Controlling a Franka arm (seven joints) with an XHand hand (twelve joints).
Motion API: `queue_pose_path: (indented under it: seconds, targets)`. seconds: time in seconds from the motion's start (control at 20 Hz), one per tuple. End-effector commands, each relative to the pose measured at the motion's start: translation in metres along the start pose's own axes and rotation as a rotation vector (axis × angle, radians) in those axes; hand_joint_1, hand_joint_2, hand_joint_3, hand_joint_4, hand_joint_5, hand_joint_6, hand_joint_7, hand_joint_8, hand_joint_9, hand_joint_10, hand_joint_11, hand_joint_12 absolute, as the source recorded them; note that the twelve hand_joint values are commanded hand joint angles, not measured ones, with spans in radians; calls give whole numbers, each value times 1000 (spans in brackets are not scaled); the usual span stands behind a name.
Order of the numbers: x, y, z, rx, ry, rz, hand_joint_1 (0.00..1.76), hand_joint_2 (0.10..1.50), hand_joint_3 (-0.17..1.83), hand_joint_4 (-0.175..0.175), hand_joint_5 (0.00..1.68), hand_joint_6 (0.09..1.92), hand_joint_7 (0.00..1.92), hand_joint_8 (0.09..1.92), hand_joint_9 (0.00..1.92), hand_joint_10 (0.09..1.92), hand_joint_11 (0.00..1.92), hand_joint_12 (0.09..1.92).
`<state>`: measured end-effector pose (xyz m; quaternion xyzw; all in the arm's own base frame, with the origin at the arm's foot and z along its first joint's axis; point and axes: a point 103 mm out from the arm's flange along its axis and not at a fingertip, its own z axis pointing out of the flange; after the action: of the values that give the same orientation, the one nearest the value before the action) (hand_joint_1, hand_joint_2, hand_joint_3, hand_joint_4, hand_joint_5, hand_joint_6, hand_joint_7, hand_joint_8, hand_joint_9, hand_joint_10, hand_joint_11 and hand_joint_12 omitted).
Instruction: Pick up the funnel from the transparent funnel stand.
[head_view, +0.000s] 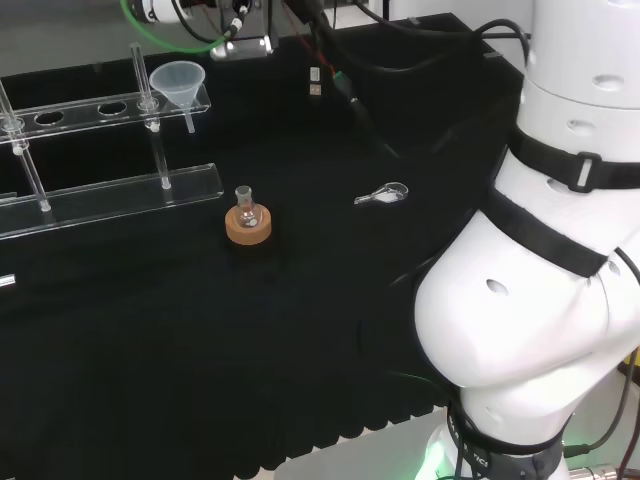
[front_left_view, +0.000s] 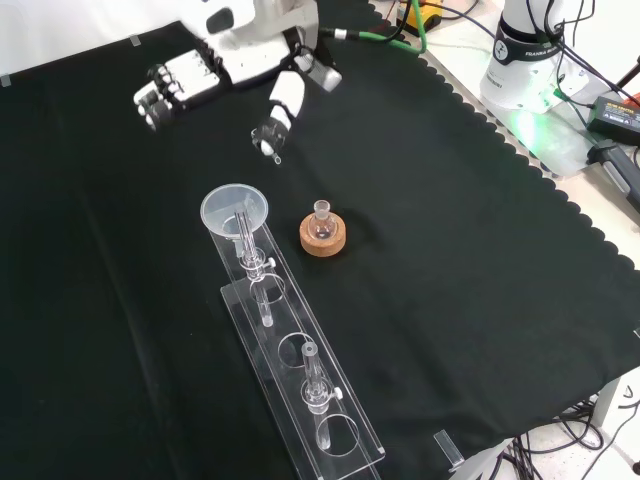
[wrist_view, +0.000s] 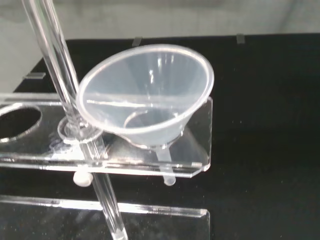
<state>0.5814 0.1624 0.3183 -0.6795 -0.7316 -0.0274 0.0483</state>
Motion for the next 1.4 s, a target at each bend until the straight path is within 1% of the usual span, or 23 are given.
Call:
queue_pose_path:
  seconds: [0.05,0.35,0.5,0.6,0.7,0.95,1.2,1.3,1.35,1.4]
  targets:
    - [7,10,21,43,-30,-12,126,895,36,48,0,87,0,87,0,94,0,750]
    - [11,1,27,47,-33,-23,129,897,37,48,0,87,0,87,0,95,0,751]
    - [11,-5,31,58,-36,-18,132,898,36,47,0,87,0,87,0,95,0,752]
    - [11,-9,38,73,-57,4,134,898,36,47,0,87,0,87,0,95,0,753]
    - [10,-9,44,99,-51,28,133,897,35,47,0,87,0,87,0,94,0,767]
    - [9,-7,53,125,-50,39,94,882,23,48,0,87,0,87,0,87,0,799]
    - [12,-3,63,157,-67,41,58,864,13,49,0,87,0,87,0,87,0,794]
    - [11,-3,66,172,-88,48,56,863,12,49,0,87,0,87,0,87,0,793]
    - [10,-2,69,189,-107,60,56,863,12,49,0,87,0,87,0,87,0,792]
    - [10,-2,70,197,-111,67,56,863,12,50,0,87,0,87,0,87,0,792]
